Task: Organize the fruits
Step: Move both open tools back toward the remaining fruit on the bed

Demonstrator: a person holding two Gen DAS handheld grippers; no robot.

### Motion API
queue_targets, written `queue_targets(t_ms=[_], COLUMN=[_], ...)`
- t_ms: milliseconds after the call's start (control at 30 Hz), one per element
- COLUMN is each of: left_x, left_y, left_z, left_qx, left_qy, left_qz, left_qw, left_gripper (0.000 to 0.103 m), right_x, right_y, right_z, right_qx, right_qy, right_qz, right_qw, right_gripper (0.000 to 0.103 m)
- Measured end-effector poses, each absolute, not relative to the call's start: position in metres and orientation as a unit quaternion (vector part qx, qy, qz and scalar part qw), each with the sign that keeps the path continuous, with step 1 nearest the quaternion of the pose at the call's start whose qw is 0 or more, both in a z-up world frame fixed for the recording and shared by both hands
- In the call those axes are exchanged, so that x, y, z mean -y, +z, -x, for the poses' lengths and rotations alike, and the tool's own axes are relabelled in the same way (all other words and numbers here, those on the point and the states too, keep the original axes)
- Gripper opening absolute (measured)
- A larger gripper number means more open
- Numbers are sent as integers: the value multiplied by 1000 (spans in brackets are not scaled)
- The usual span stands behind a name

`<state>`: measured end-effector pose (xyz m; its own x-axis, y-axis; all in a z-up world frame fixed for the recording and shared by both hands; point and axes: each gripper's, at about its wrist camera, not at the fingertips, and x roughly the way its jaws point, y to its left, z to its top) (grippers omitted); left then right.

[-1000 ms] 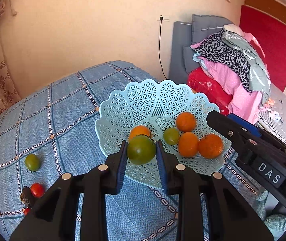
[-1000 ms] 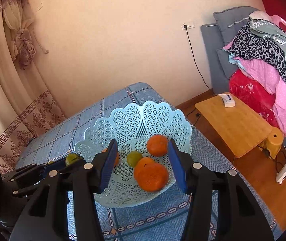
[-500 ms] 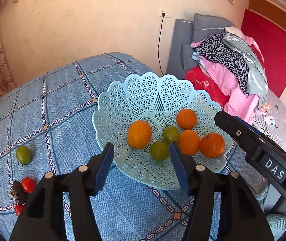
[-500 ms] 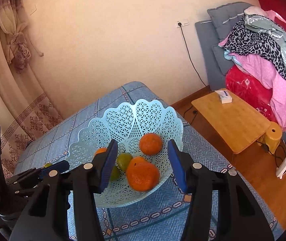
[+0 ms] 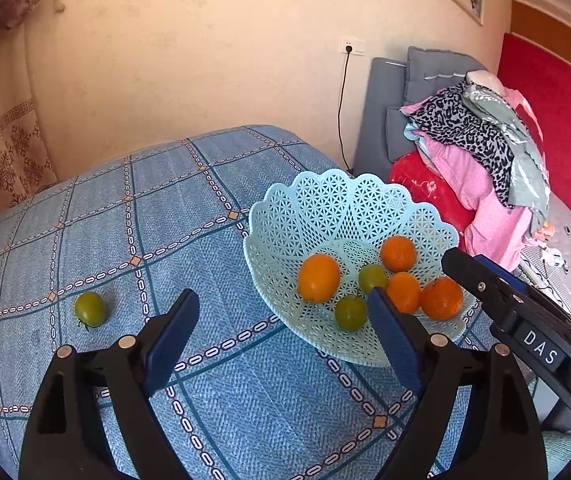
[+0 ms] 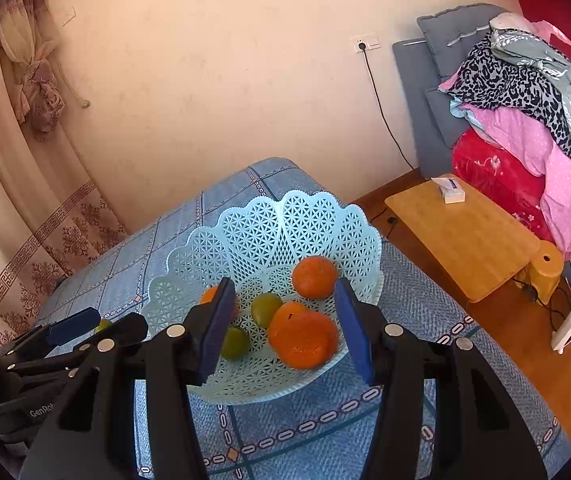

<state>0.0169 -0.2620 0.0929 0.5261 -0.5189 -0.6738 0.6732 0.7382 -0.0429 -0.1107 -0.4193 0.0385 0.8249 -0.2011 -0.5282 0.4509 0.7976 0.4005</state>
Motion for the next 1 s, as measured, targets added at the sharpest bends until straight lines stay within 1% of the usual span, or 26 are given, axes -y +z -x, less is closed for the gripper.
queue_targets(t_ms=[33,100,167,367,500,633,667,733,1000], left_x=[259,253,246,220,199,179,174,166,143], left_y=[95,97,99,104,108,108,106,101,78], left_z=[-18,-20,-23,-37,-50,-67,-72,-85,-134], left_qx=[-343,-340,-338,-340,-336,-337,-341,-352,-417], left_qy=[-341,-332,-322,-299,-281,-264,-260,-257,-262], left_qz=[-110,-107,-104,-85,-75,-75,-77,-78,-53], left_qw=[868,873,878,888,896,901,900,897,869], left_gripper=[85,86,89,89,92,92,92,92,92], right_x=[417,413,408,392,380,367,365,359,337], right_y=[40,41,43,50,54,58,59,60,63], right_z=[110,110,109,103,99,96,95,94,86], right_qx=[-236,-236,-238,-240,-240,-237,-235,-232,-246], right_qy=[-178,-175,-171,-157,-144,-139,-138,-135,-109], right_qz=[-262,-259,-256,-242,-231,-217,-215,-210,-185], right_qw=[919,920,921,927,932,937,938,940,945], right_gripper=[62,63,63,63,63,64,65,74,74])
